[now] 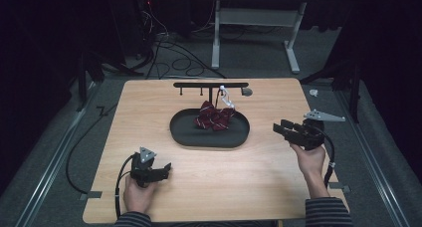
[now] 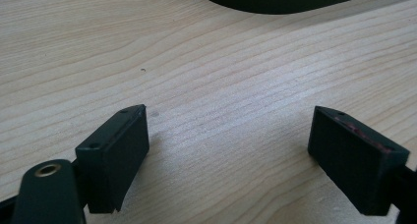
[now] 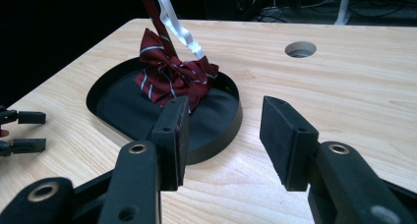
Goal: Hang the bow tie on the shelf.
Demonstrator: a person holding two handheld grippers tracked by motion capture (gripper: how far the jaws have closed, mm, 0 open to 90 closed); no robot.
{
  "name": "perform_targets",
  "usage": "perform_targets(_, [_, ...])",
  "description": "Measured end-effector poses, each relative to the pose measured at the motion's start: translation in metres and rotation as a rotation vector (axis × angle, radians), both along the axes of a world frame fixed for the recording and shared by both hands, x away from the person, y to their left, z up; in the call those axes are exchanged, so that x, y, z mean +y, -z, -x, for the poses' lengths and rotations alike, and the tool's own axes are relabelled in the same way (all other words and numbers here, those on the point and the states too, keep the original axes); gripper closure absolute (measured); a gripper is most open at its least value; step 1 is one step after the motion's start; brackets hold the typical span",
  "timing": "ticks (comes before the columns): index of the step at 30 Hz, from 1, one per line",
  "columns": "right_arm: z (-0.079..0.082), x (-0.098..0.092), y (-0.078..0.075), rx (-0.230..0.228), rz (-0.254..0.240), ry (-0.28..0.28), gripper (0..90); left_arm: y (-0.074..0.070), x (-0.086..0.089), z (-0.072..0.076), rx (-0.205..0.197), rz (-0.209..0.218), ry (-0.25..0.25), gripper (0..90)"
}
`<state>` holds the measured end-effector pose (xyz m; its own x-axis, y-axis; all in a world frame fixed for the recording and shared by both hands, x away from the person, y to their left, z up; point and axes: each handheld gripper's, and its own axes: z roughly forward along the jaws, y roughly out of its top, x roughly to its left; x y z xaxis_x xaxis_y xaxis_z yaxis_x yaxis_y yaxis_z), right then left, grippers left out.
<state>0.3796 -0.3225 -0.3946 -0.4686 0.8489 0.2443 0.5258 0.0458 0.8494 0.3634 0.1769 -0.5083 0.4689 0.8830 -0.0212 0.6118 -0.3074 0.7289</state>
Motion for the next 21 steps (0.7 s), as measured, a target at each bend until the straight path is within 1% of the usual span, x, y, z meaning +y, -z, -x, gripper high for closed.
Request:
perform_targets(11, [0.006, -0.003, 0.011, 0.021, -0.016, 0.010, 56.0, 0.000, 0.000, 0.000, 0.000, 0.000, 0.000, 15.9])
perform_targets(16, [0.008, -0.004, 0.015, 0.020, -0.018, 0.013, 55.5, 0.000, 0.000, 0.000, 0.000, 0.000, 0.000, 15.9])
perform_targets(19, [0.010, -0.005, 0.021, 0.031, -0.017, 0.017, 55.0, 0.000, 0.000, 0.000, 0.000, 0.000, 0.000, 15.9])
perform_targets(21, [0.010, -0.006, 0.022, 0.034, -0.018, 0.017, 54.9, 0.000, 0.000, 0.000, 0.000, 0.000, 0.000, 15.9])
